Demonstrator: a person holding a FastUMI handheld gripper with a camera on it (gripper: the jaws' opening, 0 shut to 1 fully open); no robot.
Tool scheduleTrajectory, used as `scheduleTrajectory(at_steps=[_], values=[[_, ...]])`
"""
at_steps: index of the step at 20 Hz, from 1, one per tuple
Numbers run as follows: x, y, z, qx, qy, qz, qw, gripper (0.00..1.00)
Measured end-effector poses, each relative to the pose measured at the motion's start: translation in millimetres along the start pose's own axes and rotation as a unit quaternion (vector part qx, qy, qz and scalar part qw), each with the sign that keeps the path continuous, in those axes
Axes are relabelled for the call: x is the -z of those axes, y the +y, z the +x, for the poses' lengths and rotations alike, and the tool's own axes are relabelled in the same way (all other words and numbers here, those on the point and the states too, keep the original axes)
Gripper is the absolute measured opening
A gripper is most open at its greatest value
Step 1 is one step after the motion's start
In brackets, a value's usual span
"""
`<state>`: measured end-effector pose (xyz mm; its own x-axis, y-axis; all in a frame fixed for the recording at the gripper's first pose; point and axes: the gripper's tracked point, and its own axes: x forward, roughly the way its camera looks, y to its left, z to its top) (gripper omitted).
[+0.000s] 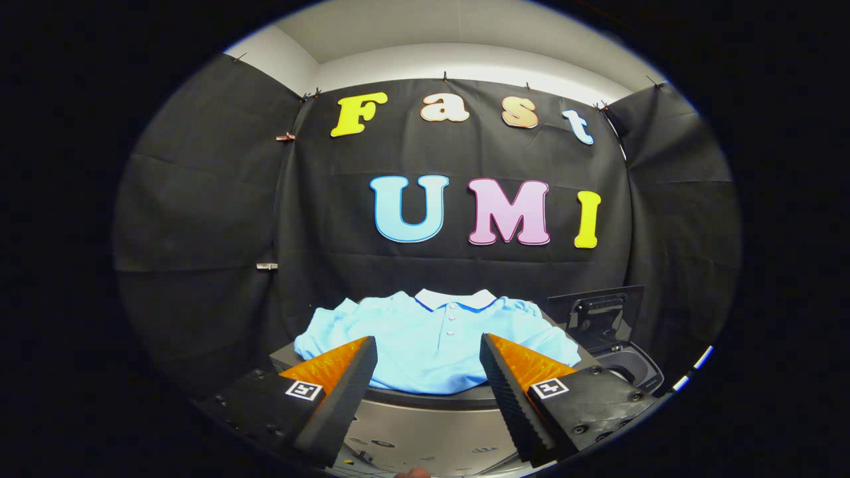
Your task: Put the clothes into the washing machine and then close the washing machine lid.
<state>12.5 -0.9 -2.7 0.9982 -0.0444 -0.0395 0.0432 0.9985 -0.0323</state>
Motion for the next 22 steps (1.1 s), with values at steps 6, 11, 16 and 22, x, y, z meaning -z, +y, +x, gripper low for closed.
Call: scheduleTrajectory(at_steps=[6,11,16,22], values=[[-9,-10,30,0.006,0.022,0.004,1.000,0.98],[-27,-17,76,0.016,0.049,0.001,0.999,0.98],[-17,-30,134,0.038,0.134,0.009,0.990,0.98],[22,-37,190,0.038,0.262,-0.002,0.964,0.98]])
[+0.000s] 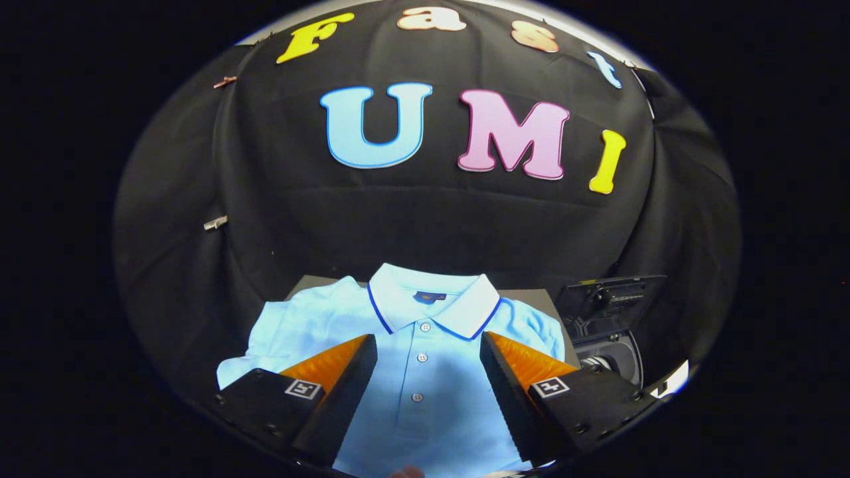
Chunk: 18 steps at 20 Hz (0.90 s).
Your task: Put the clothes into the washing machine and then close the washing machine lid.
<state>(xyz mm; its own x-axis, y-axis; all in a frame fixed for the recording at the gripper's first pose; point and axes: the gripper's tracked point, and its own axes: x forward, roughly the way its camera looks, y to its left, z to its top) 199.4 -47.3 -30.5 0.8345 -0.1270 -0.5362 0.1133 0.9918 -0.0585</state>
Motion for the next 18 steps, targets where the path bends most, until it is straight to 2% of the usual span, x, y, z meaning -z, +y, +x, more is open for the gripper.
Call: scheduleTrajectory(at_steps=[6,10,13,16,18], values=[[32,-2,30,-0.012,0.126,0.020,0.992,0.99],[42,-3,40,-0.009,0.165,0.013,0.986,1.00],[42,-6,42,0.018,0.181,0.037,0.983,0.99],[47,-7,42,0.008,0.218,0.020,0.976,0.90],[44,-9,41,-0.005,0.237,0.008,0.971,0.66]])
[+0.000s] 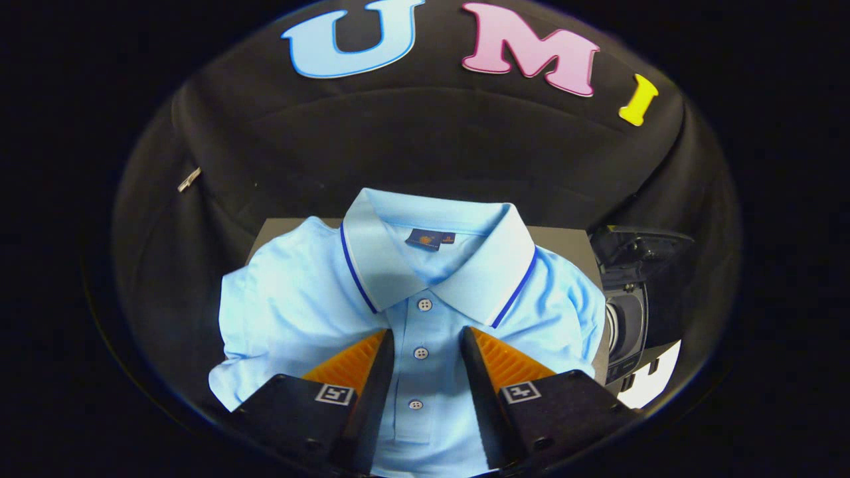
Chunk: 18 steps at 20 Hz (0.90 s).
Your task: Put the clothes into the washing machine and then close the washing machine lid.
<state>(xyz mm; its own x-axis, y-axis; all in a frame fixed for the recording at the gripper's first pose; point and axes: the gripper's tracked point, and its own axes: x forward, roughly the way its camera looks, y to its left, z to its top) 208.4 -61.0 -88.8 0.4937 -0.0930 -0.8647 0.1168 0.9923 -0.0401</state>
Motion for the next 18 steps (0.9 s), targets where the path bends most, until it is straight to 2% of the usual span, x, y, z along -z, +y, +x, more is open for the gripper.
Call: scheduleTrajectory(at_steps=[1,2,8,9,14,18], values=[[-0.2,-0.8,-2.2,-0.001,0.004,0.005,1.000,0.52],[-1.8,1.7,-1.4,-0.003,0.003,0.010,1.000,0.43],[-2.3,2.3,2.3,-0.004,-0.009,0.000,1.000,0.43],[-3.3,-0.4,0.8,-0.004,-0.015,-0.011,1.000,0.06],[-0.8,-1.8,2.4,0.004,-0.033,-0.014,0.999,0.05],[-1.4,-1.0,-4.4,0.012,-0.084,-0.016,0.996,0.05]])
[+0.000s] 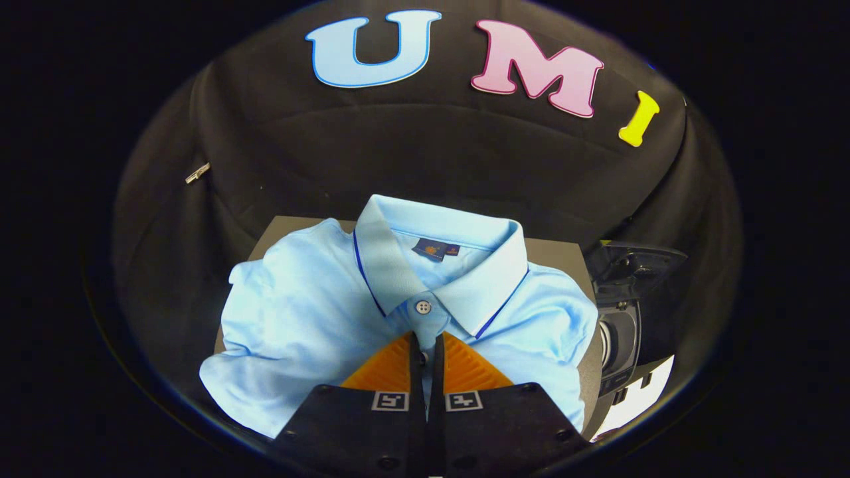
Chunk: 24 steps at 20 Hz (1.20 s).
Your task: Put the clothes into the washing machine and then close the washing machine lid.
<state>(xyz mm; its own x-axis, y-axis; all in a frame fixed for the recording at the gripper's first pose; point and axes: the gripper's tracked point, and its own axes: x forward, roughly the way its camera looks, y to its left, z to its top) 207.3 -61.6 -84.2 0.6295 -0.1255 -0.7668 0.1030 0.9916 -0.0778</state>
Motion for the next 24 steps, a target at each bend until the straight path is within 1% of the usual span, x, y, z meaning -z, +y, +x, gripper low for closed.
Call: scheduleTrajectory(at_steps=[3,4,8,10,15,18,20,24], values=[[-3,-1,0,0.003,-0.025,0.006,1.000,0.05],[-9,1,-3,0.002,-0.047,0.006,0.999,0.05],[-12,2,-7,0.011,-0.075,0.001,0.997,0.05],[-21,4,-17,0.016,-0.101,0.004,0.995,0.05],[-49,3,-52,0.023,-0.185,-0.006,0.982,0.05],[-56,5,-80,0.028,-0.218,-0.020,0.975,0.05],[-63,2,-99,0.024,-0.239,-0.027,0.970,0.05],[-88,-23,-133,0.019,-0.279,-0.047,0.959,0.05]])
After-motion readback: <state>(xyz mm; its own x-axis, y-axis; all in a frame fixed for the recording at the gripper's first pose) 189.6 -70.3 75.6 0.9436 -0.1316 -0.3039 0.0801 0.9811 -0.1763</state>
